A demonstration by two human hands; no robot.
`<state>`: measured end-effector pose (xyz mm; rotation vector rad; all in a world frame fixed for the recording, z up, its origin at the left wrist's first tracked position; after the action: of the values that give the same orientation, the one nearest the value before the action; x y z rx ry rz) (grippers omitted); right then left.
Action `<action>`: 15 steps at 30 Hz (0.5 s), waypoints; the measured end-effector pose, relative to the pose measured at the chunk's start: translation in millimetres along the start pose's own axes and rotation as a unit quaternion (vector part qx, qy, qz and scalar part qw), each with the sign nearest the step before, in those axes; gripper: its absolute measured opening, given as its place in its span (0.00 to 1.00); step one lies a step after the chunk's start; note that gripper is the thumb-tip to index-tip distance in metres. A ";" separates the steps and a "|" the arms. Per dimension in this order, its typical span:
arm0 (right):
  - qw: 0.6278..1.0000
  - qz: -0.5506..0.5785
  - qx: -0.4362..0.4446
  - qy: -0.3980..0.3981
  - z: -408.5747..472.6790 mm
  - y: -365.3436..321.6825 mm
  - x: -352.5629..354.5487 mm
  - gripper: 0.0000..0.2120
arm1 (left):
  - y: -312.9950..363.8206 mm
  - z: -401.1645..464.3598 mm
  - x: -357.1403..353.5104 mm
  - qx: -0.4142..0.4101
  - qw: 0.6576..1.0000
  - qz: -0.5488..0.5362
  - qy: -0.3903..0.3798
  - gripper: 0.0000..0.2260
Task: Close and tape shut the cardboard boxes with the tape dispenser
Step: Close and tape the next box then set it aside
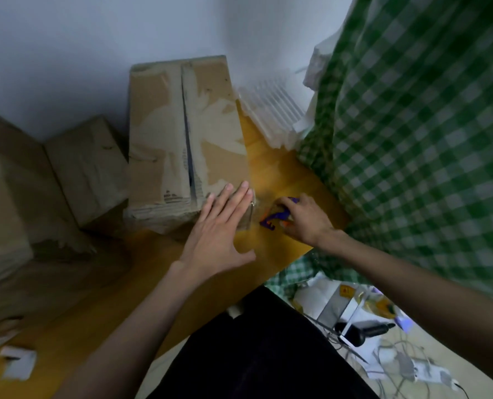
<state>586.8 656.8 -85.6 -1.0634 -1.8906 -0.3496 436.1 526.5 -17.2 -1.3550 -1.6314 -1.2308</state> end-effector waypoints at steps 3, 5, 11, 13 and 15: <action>0.999 0.032 -0.008 0.013 1.1 14.0 -8.4 0.27 | 0.6 0.5 1.2 -0.001 1.000 0.001 -0.006 0.51; 0.999 0.030 -0.018 0.035 3.8 17.2 -11.4 0.23 | 0.1 0.3 1.0 0.002 1.000 0.000 -0.008 0.51; 1.000 0.017 0.008 -0.007 29.4 18.0 -40.5 0.21 | 1.3 0.9 4.5 0.005 1.000 -0.002 -0.020 0.50; 0.997 0.072 0.021 -0.012 30.8 16.3 -39.5 0.11 | 1.6 0.7 4.8 0.005 1.000 -0.001 -0.027 0.50; 0.992 0.118 0.041 0.020 33.2 13.3 -38.1 0.10 | 2.3 0.1 5.8 0.005 0.999 -0.006 -0.031 0.50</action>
<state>586.4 664.6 -137.2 -1.2006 -1.7064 -0.1542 437.0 528.6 -11.4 -1.3913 -1.6898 -1.1968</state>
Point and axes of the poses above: each hand's wrist, its own z-axis towards the middle knuckle, its own x-axis out of the back of the hand, y = z × x, the point moved 7 cm from there along z, towards the middle knuckle, and after that the axes turned 11 degrees about -y, right-handed, at the moved point
